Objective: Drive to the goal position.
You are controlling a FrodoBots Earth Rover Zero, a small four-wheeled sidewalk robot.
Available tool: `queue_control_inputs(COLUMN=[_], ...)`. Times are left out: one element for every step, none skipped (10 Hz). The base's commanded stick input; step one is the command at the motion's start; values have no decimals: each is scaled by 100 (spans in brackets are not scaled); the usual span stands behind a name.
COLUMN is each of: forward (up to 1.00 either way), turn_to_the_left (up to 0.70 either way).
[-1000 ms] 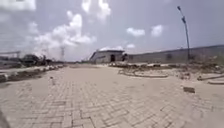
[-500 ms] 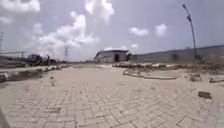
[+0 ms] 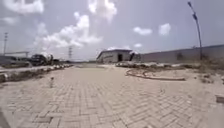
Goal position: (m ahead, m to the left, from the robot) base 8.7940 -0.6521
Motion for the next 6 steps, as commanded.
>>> queue_control_inputs(forward=[63, 63, 63, 63, 63, 63], turn_to_the_left=[16, 16, 16, 16, 16, 16])
